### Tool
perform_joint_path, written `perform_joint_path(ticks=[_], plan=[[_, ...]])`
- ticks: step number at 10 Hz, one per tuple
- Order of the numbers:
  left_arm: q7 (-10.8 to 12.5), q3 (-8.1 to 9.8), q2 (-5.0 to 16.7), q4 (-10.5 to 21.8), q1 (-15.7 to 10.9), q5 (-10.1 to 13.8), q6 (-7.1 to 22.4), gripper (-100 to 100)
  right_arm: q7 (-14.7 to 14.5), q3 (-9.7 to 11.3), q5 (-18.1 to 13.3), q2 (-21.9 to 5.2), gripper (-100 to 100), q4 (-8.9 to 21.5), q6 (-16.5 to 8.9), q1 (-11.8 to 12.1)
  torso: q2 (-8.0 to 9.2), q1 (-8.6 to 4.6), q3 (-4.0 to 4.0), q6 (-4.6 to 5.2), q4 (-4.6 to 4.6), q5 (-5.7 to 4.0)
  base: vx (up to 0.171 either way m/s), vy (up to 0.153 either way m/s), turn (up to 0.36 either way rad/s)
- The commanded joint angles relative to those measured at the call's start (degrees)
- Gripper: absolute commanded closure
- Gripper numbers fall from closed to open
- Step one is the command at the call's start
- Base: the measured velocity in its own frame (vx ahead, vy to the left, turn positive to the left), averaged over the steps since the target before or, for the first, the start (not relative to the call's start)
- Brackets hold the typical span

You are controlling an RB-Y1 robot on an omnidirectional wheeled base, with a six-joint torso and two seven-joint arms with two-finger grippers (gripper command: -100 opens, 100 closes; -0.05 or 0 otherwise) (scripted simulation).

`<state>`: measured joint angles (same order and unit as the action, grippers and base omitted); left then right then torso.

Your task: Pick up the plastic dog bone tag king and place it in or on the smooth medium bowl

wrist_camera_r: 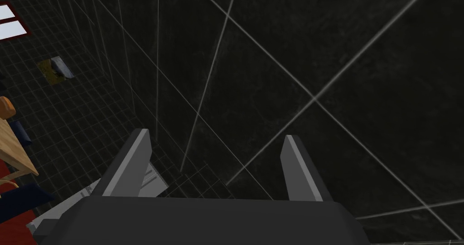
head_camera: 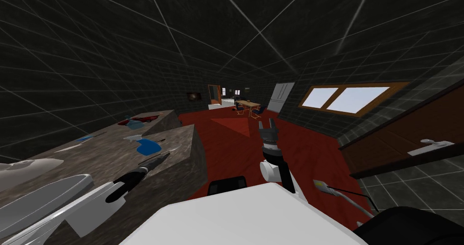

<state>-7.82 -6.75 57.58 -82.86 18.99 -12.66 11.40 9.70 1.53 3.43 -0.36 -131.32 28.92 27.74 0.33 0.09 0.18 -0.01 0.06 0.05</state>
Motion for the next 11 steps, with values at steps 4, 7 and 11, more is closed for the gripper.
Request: perform_joint_path(ticks=[4,7,11], plan=[[0.01,0.05,0.0,0.19,0.01,0.01,0.05,100,0.0,0.0,0.0,0.0,0,0.0,0.0,0.01,-0.3,0.01,-0.17,0.04,-0.06,0.02,-0.012,-0.001,-0.005],[0.01,0.04,-0.01,0.17,0.0,0.01,0.05,0,0.0,-0.01,0.0,0.0,0,0.0,0.0,0.02,-0.31,0.09,-0.17,0.0,-0.06,0.04,0.0,0.0,0.0],[-0.47,-0.23,0.61,-6.31,3.06,-1.29,0.38,100,0.0,-0.01,0.0,-0.01,0,-0.01,0.01,0.03,-0.64,0.1,-0.36,-0.01,-0.12,0.04,0.089,0.007,0.216]])
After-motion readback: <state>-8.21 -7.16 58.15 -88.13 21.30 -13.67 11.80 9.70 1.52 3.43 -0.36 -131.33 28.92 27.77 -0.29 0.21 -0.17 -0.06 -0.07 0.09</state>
